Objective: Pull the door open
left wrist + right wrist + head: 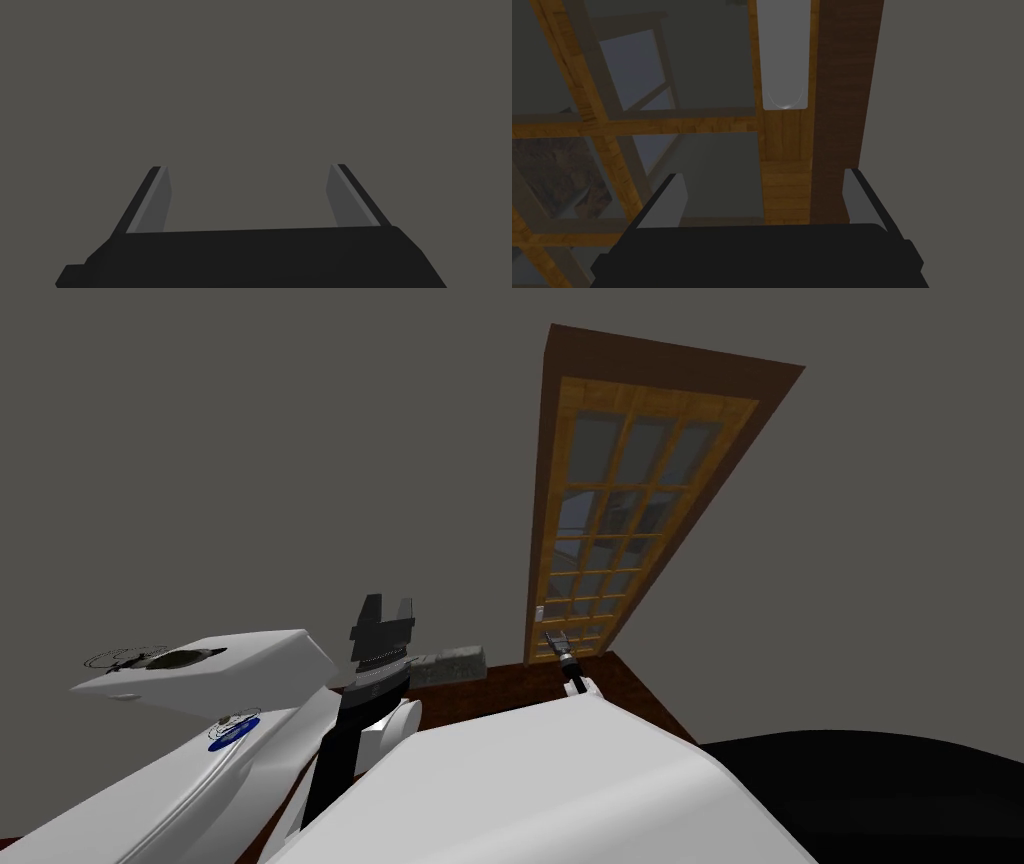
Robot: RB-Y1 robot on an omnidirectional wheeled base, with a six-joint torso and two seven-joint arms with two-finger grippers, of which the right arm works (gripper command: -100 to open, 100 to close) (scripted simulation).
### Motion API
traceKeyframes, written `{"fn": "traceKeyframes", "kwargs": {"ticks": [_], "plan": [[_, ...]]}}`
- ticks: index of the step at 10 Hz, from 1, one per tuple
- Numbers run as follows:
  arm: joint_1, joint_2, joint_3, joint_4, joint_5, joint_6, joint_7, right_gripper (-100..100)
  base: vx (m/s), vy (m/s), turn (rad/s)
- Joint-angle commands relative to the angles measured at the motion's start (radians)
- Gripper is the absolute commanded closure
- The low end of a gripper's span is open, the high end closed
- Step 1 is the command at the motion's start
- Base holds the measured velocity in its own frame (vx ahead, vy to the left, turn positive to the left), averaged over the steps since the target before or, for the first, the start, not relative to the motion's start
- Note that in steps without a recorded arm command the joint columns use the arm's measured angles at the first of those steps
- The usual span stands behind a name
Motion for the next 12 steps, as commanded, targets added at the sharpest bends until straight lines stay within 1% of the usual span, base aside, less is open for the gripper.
{"fn": "traceKeyframes", "kwargs": {"ticks": [1,2,4,5,6,7,8,9,10,11,12], "plan": [[0.0,0.0,0.0,0.0,0.0,0.0,0.0,-100,0.035,0.003,0.004],[-0.005,-0.013,-0.023,0.009,-0.011,-0.002,0.017,-100,0.024,0.001,0.22],[-0.01,-0.032,-0.067,0.018,-0.032,0.0,0.04,-100,0.056,-0.014,0.308],[-0.01,-0.032,-0.067,0.018,-0.032,0.0,0.04,-100,0.039,-0.02,0.096],[-0.01,-0.032,-0.067,0.018,-0.032,0.0,0.04,-100,0.01,-0.004,-0.03],[-0.013,-0.04,-0.095,0.024,-0.046,0.001,0.055,-100,0.02,-0.007,0.267],[-0.015,-0.044,-0.11,0.027,-0.053,0.002,0.063,-100,0.044,-0.029,0.252],[-0.018,-0.049,-0.141,0.034,-0.069,0.003,0.08,-100,0.062,-0.031,0.451],[-0.02,-0.051,-0.156,0.037,-0.076,0.004,0.088,-100,0.066,-0.061,0.227],[-0.024,-0.052,-0.188,0.044,-0.092,0.005,0.105,-100,0.061,-0.071,0.254],[-0.024,-0.052,-0.188,0.044,-0.092,0.005,0.105,-100,0.042,-0.064,0.152]]}}
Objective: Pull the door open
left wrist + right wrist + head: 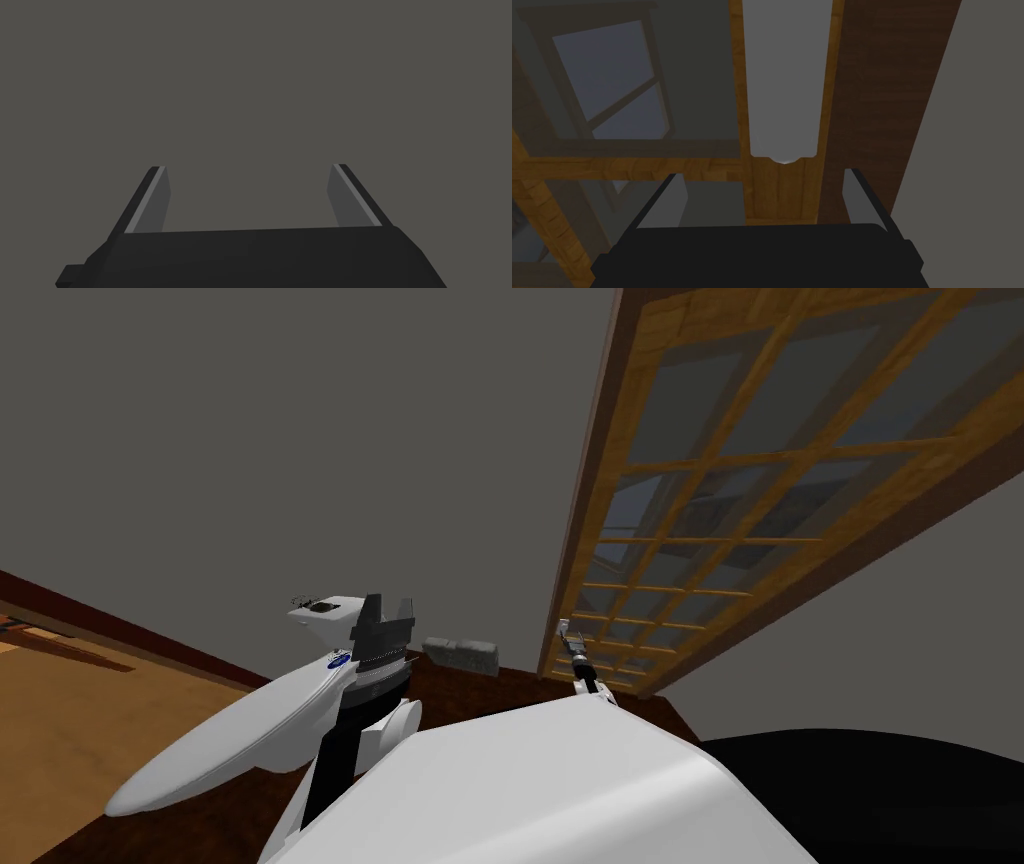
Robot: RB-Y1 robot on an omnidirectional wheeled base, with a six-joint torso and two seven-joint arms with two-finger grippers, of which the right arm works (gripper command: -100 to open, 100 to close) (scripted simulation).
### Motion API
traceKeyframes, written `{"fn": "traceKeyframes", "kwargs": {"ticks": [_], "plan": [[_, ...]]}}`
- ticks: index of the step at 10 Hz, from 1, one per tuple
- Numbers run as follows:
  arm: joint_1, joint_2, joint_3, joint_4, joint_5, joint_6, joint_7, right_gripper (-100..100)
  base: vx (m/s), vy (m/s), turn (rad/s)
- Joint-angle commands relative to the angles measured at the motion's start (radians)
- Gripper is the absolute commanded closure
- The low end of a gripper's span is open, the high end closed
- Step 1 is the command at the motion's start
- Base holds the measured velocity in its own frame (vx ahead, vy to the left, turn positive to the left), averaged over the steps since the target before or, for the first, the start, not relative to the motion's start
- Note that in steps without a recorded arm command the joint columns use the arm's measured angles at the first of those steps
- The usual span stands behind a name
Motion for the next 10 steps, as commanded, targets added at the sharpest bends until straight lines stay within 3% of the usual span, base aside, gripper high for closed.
{"fn": "traceKeyframes", "kwargs": {"ticks": [1,6,7,8,10], "plan": [[0.006,0.012,-0.031,-0.02,-0.014,0.013,0.008,-100,0.053,-0.054,0.271],[-0.005,0.031,-0.118,-0.001,-0.057,0.016,0.055,-100,0.031,-0.066,0.235],[-0.001,0.026,-0.112,0.02,-0.054,0.006,0.057,-100,-0.013,-0.022,0.036],[-0.001,0.026,-0.112,0.02,-0.054,0.006,0.057,100,-0.014,0.012,-0.028],[-0.001,0.026,-0.112,0.02,-0.054,0.006,0.057,100,0.003,0.012,-0.012]]}}
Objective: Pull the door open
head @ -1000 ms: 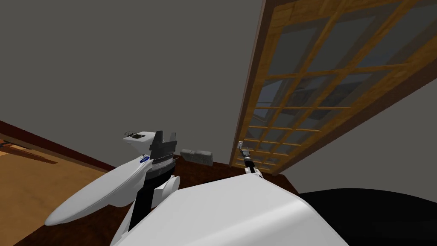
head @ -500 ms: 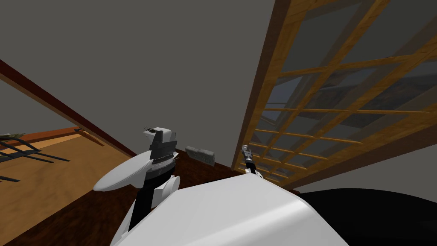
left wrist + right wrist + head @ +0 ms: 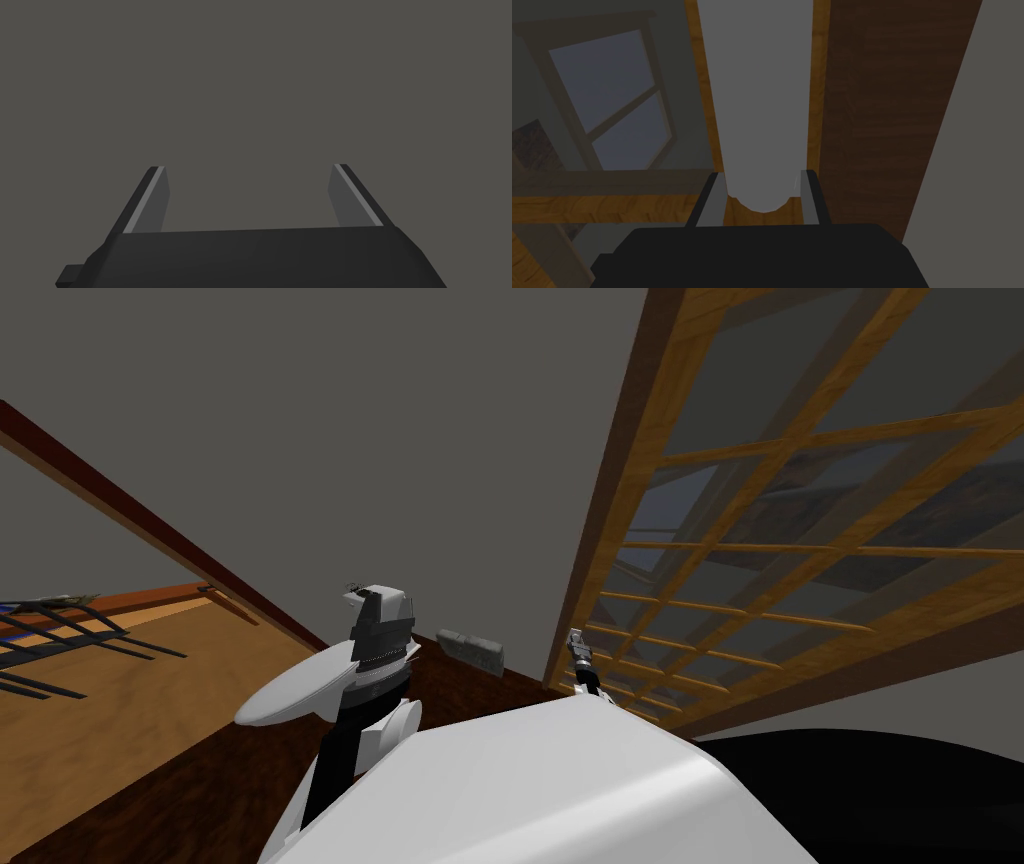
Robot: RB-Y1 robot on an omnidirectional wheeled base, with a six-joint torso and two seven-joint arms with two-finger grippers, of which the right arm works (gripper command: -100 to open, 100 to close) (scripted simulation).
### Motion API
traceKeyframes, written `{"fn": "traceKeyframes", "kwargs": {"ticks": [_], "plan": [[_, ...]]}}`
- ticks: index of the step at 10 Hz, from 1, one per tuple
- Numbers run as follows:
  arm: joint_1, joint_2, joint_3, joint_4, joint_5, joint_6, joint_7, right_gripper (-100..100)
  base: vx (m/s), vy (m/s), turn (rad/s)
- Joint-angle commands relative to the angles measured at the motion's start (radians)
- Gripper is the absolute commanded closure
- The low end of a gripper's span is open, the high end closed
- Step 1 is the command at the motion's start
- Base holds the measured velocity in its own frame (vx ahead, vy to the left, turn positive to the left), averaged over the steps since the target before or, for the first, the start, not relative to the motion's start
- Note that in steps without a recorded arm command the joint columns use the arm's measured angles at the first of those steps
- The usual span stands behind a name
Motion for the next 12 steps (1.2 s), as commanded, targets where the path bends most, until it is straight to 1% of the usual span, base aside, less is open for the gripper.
{"fn": "traceKeyframes", "kwargs": {"ticks": [1,3,4,5,12], "plan": [[-0.001,-0.002,0.0,0.0,0.0,0.003,0.001,100,0.0,0.0,0.0],[-0.001,-0.002,0.0,0.0,0.0,0.003,0.001,100,0.0,0.0,0.0],[0.005,-0.004,0.009,-0.004,-0.008,0.001,-0.033,100,-0.009,0.005,0.002],[0.007,-0.005,0.012,-0.006,-0.011,0.001,-0.046,100,-0.011,0.007,0.001],[0.033,-0.021,0.065,-0.029,-0.054,0.005,-0.226,100,-0.008,0.005,0.004]]}}
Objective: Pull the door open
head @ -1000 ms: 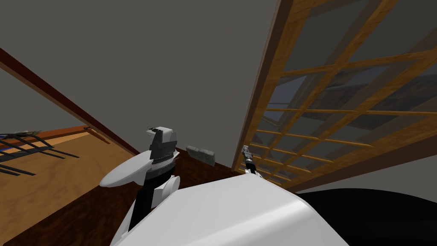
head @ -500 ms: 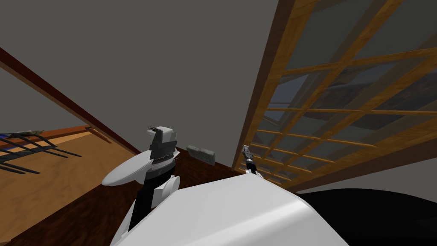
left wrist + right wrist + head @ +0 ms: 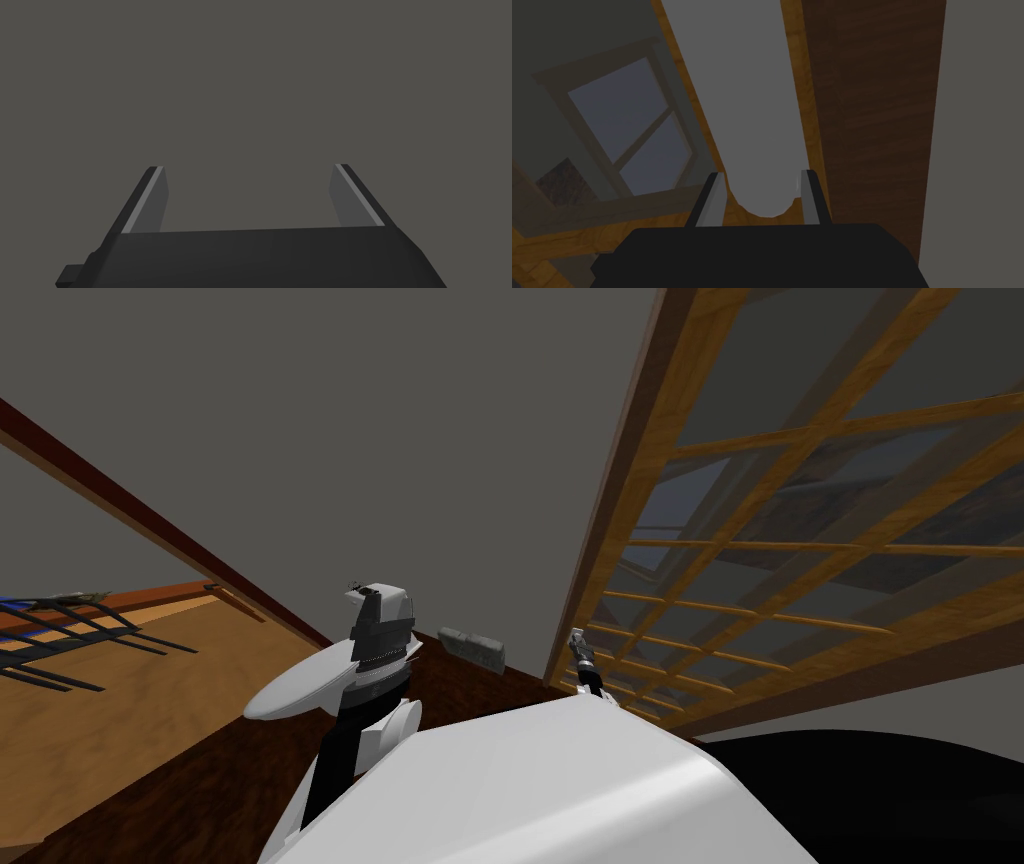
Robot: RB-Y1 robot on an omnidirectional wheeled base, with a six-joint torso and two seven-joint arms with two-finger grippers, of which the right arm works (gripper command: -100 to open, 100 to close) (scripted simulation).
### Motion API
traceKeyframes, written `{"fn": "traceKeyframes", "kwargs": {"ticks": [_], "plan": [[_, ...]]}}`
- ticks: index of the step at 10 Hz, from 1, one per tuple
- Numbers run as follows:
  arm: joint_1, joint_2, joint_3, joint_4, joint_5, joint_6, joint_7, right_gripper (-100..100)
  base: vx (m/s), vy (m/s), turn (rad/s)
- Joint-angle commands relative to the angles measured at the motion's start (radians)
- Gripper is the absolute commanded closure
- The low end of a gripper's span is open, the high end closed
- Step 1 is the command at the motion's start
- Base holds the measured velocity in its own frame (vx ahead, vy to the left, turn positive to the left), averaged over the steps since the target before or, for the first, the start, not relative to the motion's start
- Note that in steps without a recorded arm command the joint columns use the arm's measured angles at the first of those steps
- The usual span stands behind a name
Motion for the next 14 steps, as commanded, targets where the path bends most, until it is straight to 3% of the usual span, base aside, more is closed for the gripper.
{"fn": "traceKeyframes", "kwargs": {"ticks": [1,8,9,14], "plan": [[0.009,-0.001,0.006,-0.017,-0.005,0.005,-0.031,100,-0.005,0.001,0.0],[0.035,-0.014,0.058,-0.04,-0.048,0.009,-0.198,100,-0.008,0.003,0.004],[0.035,-0.014,0.058,-0.04,-0.048,0.009,-0.199,100,-0.007,0.004,-0.002],[0.061,-0.025,0.109,-0.063,-0.089,0.013,-0.352,100,-0.01,0.004,0.002]]}}
